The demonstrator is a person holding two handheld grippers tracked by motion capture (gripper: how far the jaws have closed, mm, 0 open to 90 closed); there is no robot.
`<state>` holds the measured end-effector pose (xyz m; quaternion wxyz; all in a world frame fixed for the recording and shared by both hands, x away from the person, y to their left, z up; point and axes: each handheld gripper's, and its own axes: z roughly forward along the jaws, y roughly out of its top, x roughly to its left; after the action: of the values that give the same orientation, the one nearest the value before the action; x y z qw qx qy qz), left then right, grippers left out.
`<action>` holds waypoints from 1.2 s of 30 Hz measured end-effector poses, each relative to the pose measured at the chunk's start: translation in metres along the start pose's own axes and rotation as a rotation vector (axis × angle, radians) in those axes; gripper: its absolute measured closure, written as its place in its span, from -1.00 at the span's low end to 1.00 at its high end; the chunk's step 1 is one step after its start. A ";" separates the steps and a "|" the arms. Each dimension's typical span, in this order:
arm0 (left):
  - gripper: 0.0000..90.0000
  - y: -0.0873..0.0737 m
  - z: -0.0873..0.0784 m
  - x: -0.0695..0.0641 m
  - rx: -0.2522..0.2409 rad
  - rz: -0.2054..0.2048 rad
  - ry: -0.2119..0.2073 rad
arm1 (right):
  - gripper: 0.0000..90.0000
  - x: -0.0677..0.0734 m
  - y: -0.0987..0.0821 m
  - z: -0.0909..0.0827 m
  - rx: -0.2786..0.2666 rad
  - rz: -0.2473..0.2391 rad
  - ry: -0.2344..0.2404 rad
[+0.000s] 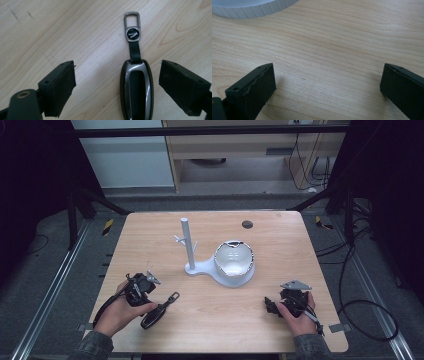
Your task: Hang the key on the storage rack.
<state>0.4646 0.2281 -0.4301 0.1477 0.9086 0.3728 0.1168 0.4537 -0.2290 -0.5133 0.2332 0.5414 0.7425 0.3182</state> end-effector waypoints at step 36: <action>-0.25 -0.009 0.033 -0.009 0.163 -0.006 -0.090 | -0.99 0.000 0.000 0.000 0.001 -0.003 0.004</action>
<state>0.4635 0.2216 -0.4651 0.0903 0.9208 0.3767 0.0447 0.4532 -0.2290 -0.5131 0.2320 0.5398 0.7438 0.3186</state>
